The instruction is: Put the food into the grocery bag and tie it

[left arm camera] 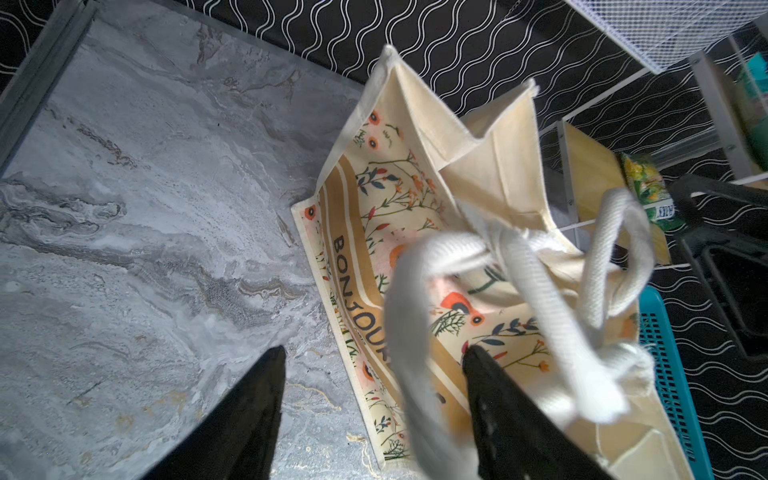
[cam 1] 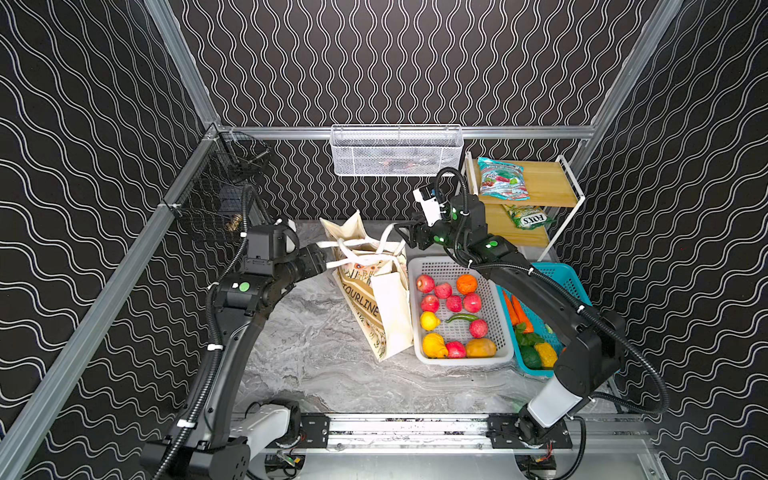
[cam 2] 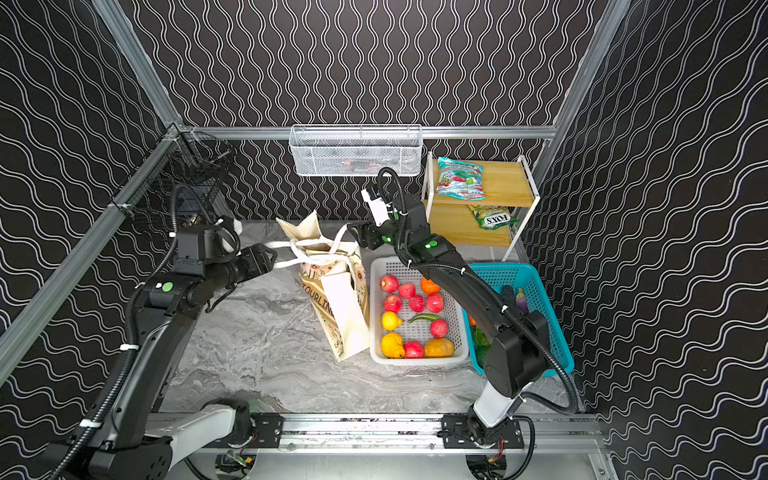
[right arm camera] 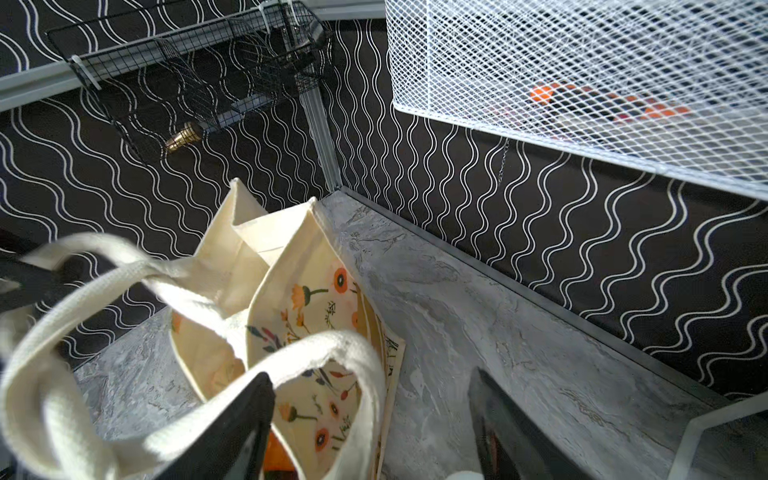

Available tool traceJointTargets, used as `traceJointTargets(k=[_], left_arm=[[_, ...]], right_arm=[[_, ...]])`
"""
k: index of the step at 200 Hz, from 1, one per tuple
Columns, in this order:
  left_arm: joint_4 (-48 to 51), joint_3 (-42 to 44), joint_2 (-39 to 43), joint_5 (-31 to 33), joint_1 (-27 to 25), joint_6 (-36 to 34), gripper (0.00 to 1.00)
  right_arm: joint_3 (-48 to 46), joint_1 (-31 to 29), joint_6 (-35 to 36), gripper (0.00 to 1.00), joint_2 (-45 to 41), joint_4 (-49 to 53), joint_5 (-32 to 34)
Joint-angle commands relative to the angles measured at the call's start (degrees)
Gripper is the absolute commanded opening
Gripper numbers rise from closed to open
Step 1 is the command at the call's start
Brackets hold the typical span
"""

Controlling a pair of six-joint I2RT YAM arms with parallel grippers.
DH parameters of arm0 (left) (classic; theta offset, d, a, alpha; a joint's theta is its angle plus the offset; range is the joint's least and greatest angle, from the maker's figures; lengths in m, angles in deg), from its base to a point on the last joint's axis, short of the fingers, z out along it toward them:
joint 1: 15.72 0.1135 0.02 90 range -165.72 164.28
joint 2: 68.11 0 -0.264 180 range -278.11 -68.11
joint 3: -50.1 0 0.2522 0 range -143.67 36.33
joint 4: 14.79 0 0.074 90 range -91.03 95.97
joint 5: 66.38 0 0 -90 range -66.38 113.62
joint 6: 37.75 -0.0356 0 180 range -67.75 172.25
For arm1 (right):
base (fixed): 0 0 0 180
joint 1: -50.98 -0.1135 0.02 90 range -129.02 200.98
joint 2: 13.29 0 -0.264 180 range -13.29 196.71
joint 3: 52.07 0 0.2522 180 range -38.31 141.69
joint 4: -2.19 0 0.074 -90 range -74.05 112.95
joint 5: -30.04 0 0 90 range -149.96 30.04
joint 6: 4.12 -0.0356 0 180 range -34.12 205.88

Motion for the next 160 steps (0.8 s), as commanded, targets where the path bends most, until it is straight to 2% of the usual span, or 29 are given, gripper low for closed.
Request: traceJointTargets(k=[1, 52, 86, 125, 130, 160], left_arm=[[0.9, -1.5, 1.0, 1.2, 0.0, -0.8, 0.71], [2.0, -2.7, 5.2, 5.9, -0.1, -1.5, 0.72], [0.5, 0.8, 9.3, 14.8, -0.1, -3.9, 0.72], [-5.0, 9.3, 12.9, 26.2, 0.0, -5.5, 0.72], [-5.4, 10.2, 13.0, 27.7, 0.1, -5.5, 0.72], [-9.3, 15.6, 13.7, 34.9, 0.1, -5.3, 0.73]], right_arm=[[-0.1, -0.1, 1.4, 0.77, -2.2, -0.2, 1.2], [-5.9, -0.1, 2.0, 0.8, -10.0, -1.3, 4.6], [-16.8, 0.9, 1.8, 0.8, -19.5, -5.6, 11.4], [-32.0, 6.5, -1.9, 0.8, -31.0, -11.0, 17.2], [-34.2, 8.6, -2.4, 0.8, -32.2, -11.5, 18.1], [-44.7, 14.1, -3.6, 0.81, -37.2, -15.5, 24.1]])
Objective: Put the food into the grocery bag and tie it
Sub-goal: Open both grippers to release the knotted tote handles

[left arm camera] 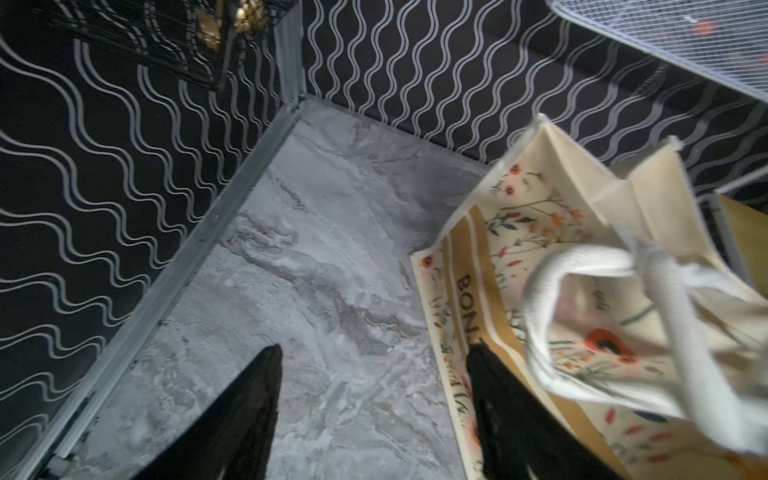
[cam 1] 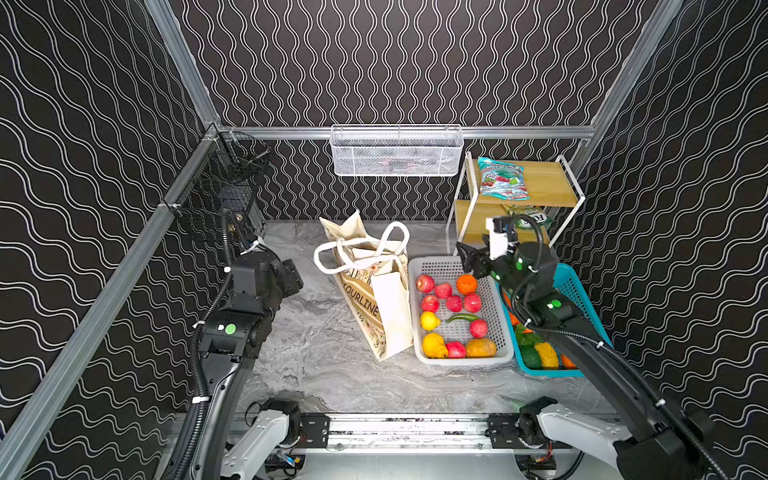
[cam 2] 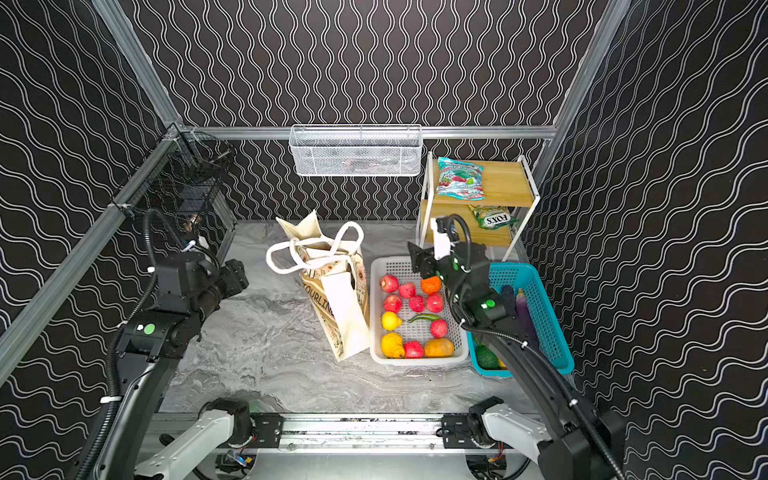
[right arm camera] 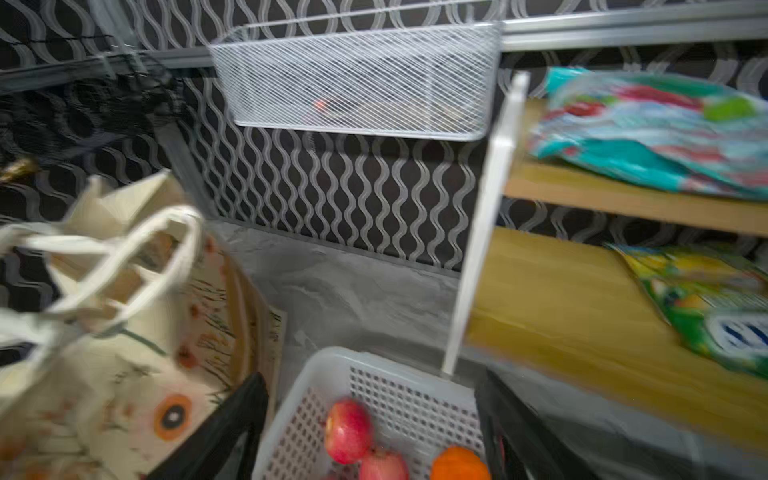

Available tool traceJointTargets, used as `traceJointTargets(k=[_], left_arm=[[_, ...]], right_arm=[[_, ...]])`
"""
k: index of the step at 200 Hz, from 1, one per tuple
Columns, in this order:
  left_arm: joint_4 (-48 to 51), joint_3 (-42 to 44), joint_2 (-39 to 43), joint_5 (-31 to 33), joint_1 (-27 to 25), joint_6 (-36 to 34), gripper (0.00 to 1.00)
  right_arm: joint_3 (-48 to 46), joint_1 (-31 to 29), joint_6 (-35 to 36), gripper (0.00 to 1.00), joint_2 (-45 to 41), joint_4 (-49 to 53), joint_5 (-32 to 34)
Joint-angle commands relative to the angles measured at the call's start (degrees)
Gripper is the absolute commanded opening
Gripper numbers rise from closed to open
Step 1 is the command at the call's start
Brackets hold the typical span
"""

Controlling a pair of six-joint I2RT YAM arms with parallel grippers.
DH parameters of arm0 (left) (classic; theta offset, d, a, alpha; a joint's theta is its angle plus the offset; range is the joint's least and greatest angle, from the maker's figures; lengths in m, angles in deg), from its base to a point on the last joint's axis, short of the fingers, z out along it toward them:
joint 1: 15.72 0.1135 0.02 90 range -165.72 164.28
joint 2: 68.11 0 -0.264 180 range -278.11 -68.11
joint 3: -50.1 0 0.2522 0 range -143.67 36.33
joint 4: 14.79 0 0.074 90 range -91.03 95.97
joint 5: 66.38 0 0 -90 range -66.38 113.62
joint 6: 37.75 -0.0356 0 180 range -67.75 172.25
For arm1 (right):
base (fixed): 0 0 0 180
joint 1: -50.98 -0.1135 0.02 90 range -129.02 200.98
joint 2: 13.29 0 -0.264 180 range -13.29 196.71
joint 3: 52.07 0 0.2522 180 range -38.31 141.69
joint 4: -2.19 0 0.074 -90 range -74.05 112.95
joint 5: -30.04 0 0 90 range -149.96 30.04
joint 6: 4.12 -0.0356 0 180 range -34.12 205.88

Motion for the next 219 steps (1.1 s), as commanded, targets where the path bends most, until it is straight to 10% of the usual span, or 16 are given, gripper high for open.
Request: traceJointTargets(k=[1, 80, 165, 219], left_arm=[[-5.9, 3.5, 0.8, 9.3, 0.1, -0.7, 0.73], [-31.1, 25.9, -0.1, 16.3, 0.7, -4.2, 0.74], [-54.2, 39.6, -5.8, 22.5, 0.6, -6.3, 0.76], [-72.5, 47.9, -11.7, 25.5, -2.4, -9.1, 0.99]], right_arm=[[-6.3, 2.9, -2.2, 0.82, -2.9, -6.2, 7.0], [-23.9, 14.8, -1.2, 0.95, -2.7, -21.6, 18.9], [-35.6, 22.2, -4.9, 0.99, 8.6, -43.7, 13.3], [-38.6, 22.8, -4.5, 0.99, 18.2, -59.0, 10.9]])
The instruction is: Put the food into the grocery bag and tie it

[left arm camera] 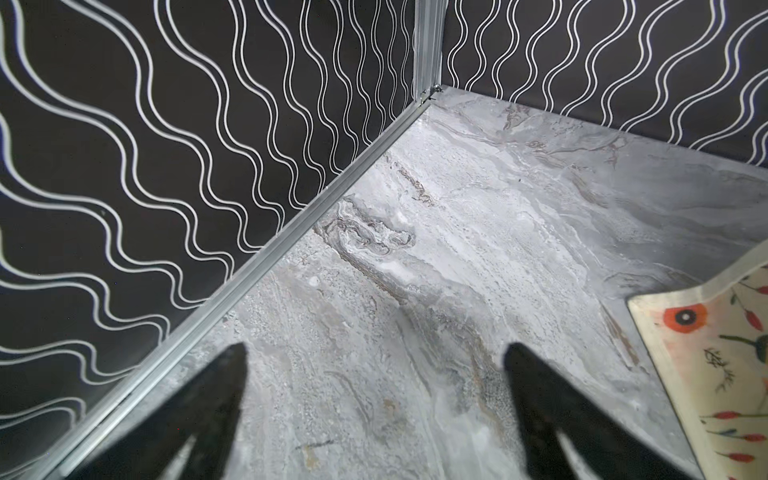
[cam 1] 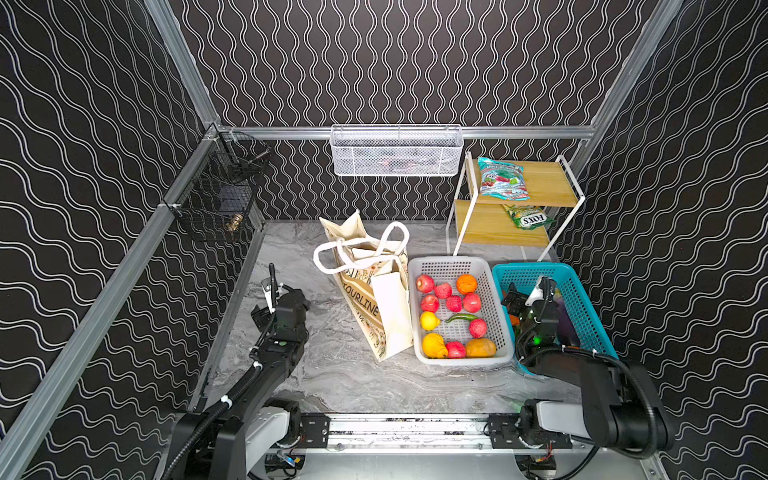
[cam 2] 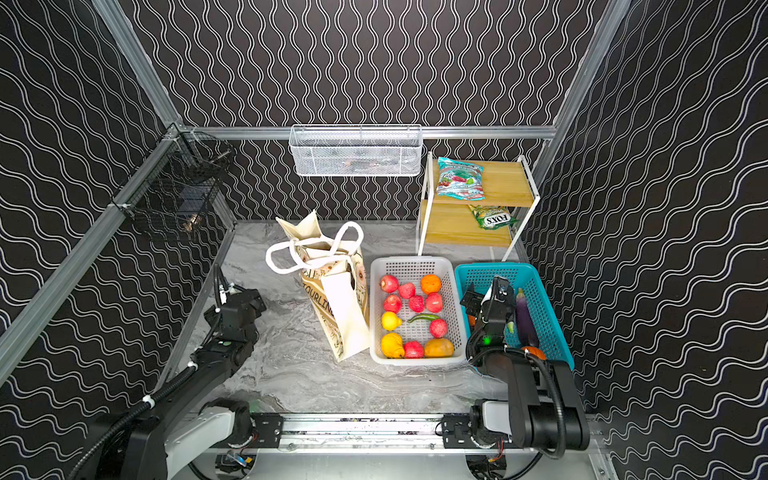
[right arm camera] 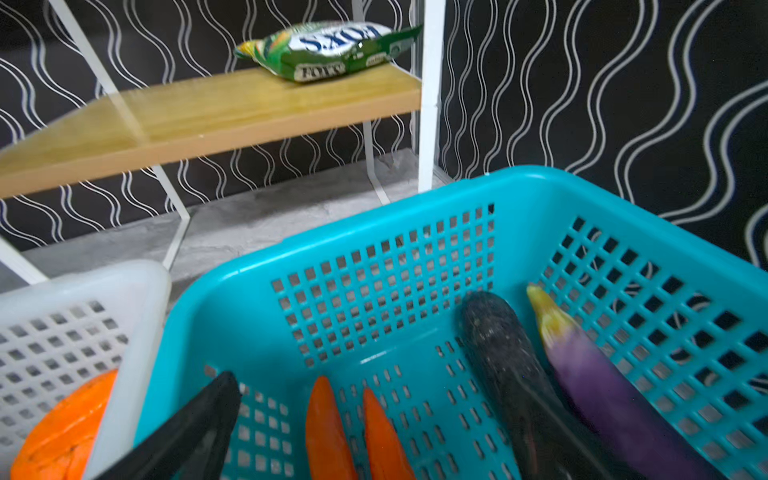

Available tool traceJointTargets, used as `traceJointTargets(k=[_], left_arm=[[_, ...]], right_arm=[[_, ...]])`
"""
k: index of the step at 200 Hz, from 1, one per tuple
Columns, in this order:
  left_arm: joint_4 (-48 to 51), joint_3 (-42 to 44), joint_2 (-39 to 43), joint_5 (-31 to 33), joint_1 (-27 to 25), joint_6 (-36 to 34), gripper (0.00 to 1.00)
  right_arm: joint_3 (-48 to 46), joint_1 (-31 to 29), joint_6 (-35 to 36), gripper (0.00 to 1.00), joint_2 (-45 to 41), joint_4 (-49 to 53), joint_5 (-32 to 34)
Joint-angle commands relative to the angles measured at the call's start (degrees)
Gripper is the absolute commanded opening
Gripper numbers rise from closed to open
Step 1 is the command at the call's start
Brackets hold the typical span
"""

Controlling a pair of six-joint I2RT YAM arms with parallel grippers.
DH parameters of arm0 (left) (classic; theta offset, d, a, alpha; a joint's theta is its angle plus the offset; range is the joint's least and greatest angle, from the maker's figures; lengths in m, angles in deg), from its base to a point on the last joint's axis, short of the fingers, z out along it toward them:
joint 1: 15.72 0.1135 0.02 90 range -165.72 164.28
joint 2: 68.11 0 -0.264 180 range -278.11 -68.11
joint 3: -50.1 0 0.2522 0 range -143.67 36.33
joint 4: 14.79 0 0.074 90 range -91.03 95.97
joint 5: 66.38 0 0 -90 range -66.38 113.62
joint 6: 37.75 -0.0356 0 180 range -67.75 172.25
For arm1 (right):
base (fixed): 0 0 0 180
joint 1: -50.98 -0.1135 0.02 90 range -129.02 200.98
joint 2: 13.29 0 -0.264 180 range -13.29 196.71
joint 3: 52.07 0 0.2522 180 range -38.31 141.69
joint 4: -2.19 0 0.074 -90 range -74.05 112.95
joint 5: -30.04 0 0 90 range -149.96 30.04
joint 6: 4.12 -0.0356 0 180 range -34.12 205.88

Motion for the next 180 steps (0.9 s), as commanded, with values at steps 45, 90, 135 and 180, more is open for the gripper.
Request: traceJointTargets(k=[45, 90, 135, 180], left_arm=[[-37.5, 8.8, -13.9, -0.7, -2.8, -11.4, 0.99], [-51.2, 9.7, -24.2, -5.3, -3.1, -17.7, 0.99], [-51.8, 6.6, -30.1, -14.7, -1.0, -19.9, 0.99], [-45.2, -0.2, -36.4, -21.3, 1.1, -21.0, 0.99]], right_arm=[[-4.4, 0.6, 2.5, 0.99, 10.7, -22.9, -4.1], [-0.6, 0.6, 2.6, 0.99, 10.9, -15.4, -4.9], [-0.3, 0.6, 2.8, 0.99, 11.1, -15.3, -4.9], [0.7, 0.6, 2.6, 0.99, 11.0, -13.4, -4.2]])
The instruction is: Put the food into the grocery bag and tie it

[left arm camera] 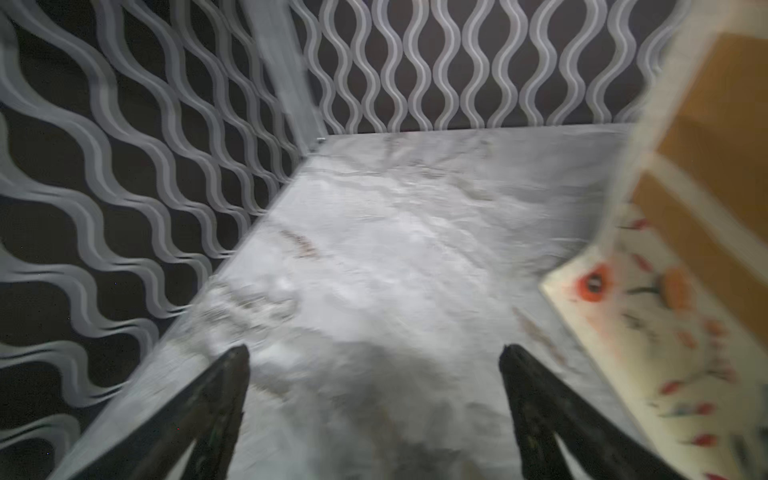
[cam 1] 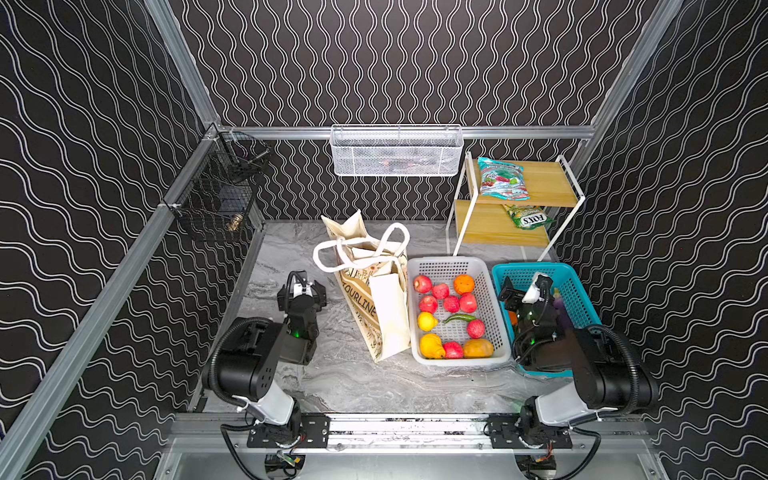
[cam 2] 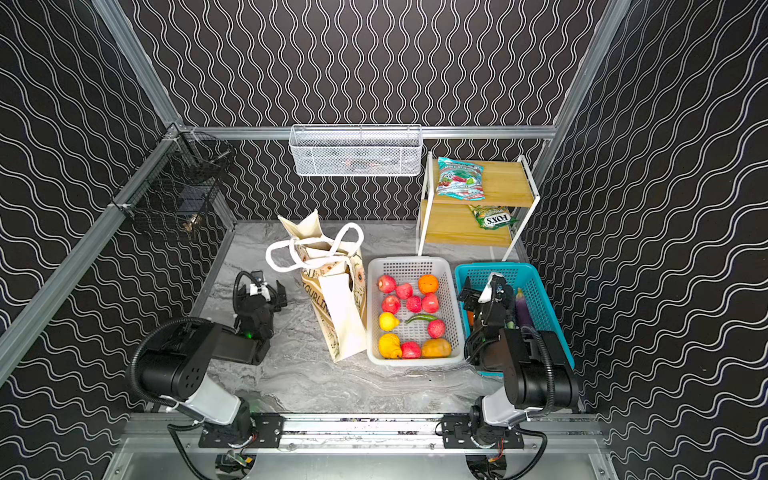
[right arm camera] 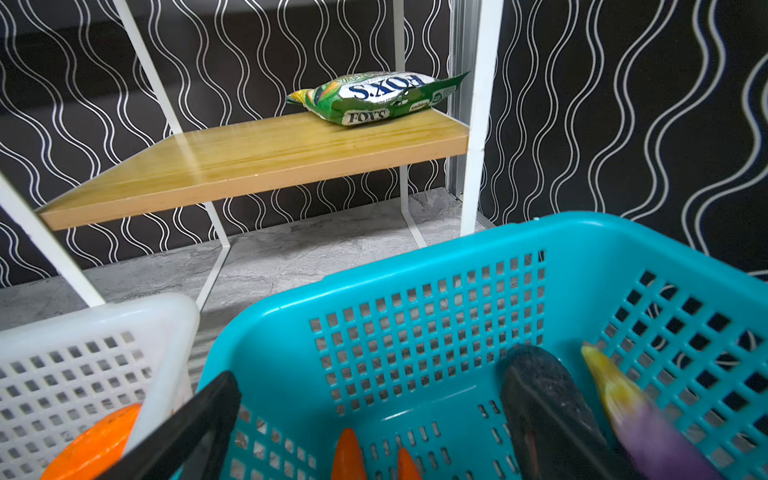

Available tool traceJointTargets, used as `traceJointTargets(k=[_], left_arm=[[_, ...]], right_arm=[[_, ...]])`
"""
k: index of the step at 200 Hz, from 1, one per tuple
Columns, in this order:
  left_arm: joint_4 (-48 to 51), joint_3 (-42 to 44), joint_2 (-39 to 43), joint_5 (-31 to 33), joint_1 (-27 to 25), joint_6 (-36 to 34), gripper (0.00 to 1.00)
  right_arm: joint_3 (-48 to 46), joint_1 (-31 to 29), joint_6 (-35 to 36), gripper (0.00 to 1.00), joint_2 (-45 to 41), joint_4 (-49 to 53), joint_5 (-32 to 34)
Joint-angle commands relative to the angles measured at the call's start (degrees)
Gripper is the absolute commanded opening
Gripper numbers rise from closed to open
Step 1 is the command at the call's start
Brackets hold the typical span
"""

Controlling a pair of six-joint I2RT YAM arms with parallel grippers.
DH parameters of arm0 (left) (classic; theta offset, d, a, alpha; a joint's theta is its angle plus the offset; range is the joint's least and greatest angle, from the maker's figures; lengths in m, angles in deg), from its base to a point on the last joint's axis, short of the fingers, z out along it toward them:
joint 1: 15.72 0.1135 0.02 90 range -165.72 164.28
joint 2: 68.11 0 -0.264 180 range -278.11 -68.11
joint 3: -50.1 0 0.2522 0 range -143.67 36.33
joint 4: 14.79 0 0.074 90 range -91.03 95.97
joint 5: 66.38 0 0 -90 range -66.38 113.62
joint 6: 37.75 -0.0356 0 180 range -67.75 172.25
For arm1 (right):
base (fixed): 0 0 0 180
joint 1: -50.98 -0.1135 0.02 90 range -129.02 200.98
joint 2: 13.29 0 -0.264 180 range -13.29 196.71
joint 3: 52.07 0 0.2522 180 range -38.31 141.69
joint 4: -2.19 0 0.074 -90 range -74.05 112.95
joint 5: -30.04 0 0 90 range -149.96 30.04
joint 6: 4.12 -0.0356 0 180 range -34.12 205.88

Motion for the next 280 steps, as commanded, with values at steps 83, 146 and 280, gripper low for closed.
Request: traceJointTargets(k=[83, 146, 280], left_arm=[[2.7, -0.9, -2.0, -5.0, 1.9, -1.0, 0.99], [2.8, -0.9, -2.0, -5.1, 1.9, -1.0, 0.99], [2.8, -0.9, -2.0, -5.0, 1.9, -1.0, 0.99]], right_arm=[[0.3, -0.6, 3.0, 0.99, 0.2, 3.2, -1.3], [-0.3, -0.9, 4.6, 0.99, 0.4, 1.9, -5.0], [0.7, -0.9, 2.8, 0.99, 0.5, 3.8, -1.0]])
